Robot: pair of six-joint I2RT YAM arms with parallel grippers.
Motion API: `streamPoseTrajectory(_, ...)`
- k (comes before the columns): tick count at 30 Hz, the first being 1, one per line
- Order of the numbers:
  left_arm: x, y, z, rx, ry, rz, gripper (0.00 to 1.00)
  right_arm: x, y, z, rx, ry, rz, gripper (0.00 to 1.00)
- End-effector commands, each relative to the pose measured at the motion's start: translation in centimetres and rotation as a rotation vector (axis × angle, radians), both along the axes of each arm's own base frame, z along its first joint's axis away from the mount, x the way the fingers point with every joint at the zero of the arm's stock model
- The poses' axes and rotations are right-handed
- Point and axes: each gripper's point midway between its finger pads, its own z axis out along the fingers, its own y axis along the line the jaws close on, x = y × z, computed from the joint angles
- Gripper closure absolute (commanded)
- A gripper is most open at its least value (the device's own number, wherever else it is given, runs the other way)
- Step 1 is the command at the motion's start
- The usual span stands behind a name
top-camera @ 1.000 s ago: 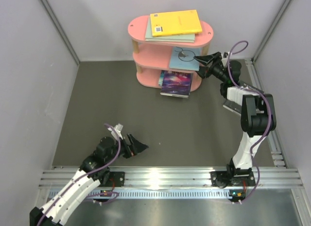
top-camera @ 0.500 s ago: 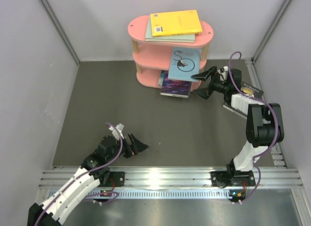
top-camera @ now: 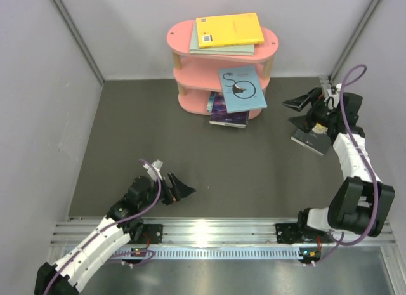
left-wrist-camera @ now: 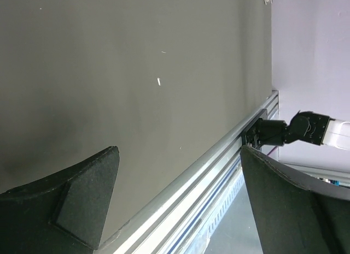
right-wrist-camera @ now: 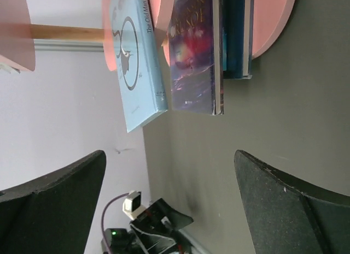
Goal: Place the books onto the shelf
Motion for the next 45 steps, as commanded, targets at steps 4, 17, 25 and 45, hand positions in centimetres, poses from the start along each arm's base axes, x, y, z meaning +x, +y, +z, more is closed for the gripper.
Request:
streamPoseTrajectory(4, 0.3, -0.7, 0.4, -0.029, -0.06, -0.038, 0.03, -1.6, 0.9, 0.0, -0.077, -0.005, 0.053, 0.0)
streamPoseTrajectory(17, -0.1, -0.4, -1.6, -0.033, -0.039, -0.029, 0.04, -0.4, 10.7, -0.6, -0.073, -0.011, 0.214, 1.0)
streamPoseTrajectory(25, 0.7, 0.0, -2.7, -0.029, -0.091, 0.015, 0.04, 2.3, 13.8, -1.8, -0.084, 0.024, 0.257, 1.0)
streamPoseTrajectory(45, 1.0, 0.8, -5.1, 0.06, -0.054, 0.039, 0.03, 8.7, 18.8, -0.3, -0.015, 0.012, 0.22, 1.0)
